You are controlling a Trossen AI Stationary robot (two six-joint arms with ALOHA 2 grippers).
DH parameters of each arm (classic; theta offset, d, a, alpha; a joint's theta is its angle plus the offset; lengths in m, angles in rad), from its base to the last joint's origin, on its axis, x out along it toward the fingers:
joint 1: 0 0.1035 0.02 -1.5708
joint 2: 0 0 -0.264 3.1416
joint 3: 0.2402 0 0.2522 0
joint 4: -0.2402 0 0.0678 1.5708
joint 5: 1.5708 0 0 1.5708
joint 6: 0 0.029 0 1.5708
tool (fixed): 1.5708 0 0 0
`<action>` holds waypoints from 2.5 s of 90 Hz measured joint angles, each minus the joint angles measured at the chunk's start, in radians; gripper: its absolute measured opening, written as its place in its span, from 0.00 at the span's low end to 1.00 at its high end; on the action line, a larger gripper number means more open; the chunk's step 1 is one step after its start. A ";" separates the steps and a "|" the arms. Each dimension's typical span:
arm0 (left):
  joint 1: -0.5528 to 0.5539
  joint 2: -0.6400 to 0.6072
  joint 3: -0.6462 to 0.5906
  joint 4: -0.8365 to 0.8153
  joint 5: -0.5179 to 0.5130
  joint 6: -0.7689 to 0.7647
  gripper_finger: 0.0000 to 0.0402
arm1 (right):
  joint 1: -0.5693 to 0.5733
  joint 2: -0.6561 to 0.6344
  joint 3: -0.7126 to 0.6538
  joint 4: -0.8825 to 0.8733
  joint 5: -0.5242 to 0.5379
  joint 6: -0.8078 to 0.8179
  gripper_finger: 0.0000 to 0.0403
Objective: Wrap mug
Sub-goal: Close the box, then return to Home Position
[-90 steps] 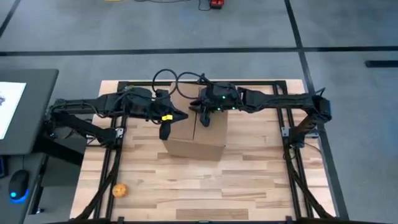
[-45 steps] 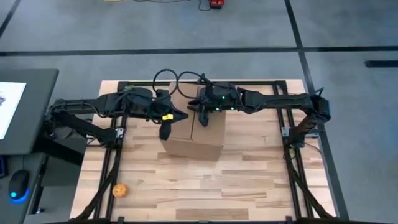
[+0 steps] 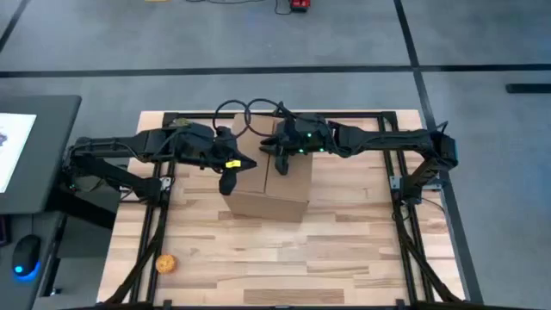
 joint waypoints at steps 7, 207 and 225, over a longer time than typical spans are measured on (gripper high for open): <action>0.000 0.003 0.000 0.001 0.000 0.000 0.00 | 0.000 0.000 0.000 0.001 0.000 0.000 0.20; 0.001 -0.548 -0.235 0.037 -0.226 0.067 0.00 | -0.006 -0.741 -0.224 -0.506 -0.130 0.203 0.20; 0.001 -0.730 -0.512 0.213 -0.227 -0.012 0.00 | -0.047 -0.987 -0.506 -0.336 -0.127 0.296 0.20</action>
